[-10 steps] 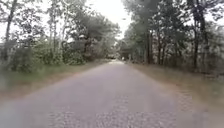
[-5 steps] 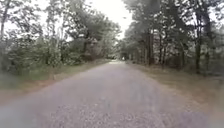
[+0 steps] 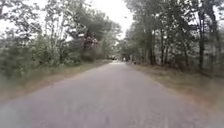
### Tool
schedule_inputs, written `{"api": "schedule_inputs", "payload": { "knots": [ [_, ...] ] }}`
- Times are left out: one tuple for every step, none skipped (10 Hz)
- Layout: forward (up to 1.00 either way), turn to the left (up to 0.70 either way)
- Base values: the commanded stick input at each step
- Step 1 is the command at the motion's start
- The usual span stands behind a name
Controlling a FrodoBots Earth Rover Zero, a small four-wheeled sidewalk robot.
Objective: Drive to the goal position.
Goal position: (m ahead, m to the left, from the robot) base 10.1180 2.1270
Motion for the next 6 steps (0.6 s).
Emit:
{"api": "schedule_inputs", "payload": {
  "knots": [
    [0.7,0.0],
    [0.7,0.0],
    [0.7,0.0],
    [0.7,0.0],
    [0.7,0.0],
    [0.7,0.0]
  ]
}}
